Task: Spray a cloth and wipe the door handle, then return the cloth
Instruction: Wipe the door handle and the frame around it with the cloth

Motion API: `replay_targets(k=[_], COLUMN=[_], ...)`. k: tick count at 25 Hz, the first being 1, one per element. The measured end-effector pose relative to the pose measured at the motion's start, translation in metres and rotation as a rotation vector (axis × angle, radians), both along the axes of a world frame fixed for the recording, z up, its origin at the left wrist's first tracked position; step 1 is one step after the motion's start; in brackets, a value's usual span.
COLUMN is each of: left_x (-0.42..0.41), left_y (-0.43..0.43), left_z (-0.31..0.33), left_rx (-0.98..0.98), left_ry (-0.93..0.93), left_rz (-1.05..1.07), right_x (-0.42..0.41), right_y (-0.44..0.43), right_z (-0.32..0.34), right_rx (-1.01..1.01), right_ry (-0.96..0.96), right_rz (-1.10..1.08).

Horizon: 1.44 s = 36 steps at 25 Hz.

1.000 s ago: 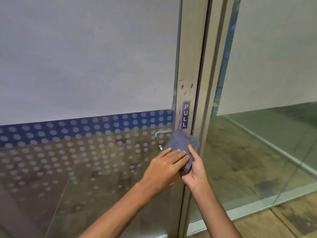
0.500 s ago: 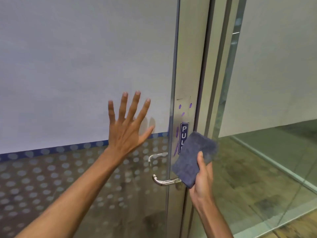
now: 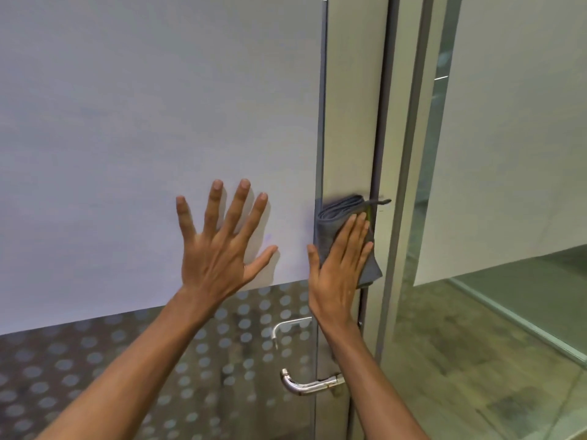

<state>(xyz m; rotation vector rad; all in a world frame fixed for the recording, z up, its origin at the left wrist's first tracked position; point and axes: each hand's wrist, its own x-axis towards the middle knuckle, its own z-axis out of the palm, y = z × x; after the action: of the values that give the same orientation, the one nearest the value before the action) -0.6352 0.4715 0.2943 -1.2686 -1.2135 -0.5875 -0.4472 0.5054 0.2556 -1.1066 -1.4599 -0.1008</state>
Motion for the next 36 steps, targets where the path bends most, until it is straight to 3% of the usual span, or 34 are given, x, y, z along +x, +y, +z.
replay_targets(k=[4,6,10,13,15,18,20,27,36], left_x=[-0.001,0.0,0.003,0.003,0.004,0.004,0.005,0.006,0.008], left_y=[0.002,0.001,-0.002,-0.003,-0.004,-0.006,-0.007,-0.007,-0.008], left_z=[-0.001,-0.001,0.002,0.003,0.003,0.005,0.005,0.006,0.007], left_rx=[-0.002,-0.012,-0.03,-0.038,-0.048,-0.061,-0.066,-0.068,-0.058], left_ry=[-0.005,-0.011,-0.016,-0.029,-0.034,-0.049,-0.056,-0.063,-0.057], left_rz=[-0.021,-0.025,-0.027,-0.033,-0.045,-0.053,-0.057,-0.051,-0.041], right_x=[-0.001,0.007,0.048,0.073,0.079,0.075,0.071,0.033,-0.026], right_y=[0.0,-0.011,-0.053,-0.084,-0.095,-0.095,-0.09,-0.106,-0.115], right_z=[-0.004,0.0,-0.03,-0.094,-0.132,-0.167,-0.176,-0.185,-0.16], right_rx=[0.033,0.06,0.071,-0.051,-0.216,-0.39,-0.441,-0.423,-0.399], right_ry=[-0.015,0.151,0.697,0.731,0.587,0.116,-0.061,-0.075,-0.593], right_rz=[0.022,0.195,0.398,0.388,0.389,0.388,0.371,0.186,0.007])
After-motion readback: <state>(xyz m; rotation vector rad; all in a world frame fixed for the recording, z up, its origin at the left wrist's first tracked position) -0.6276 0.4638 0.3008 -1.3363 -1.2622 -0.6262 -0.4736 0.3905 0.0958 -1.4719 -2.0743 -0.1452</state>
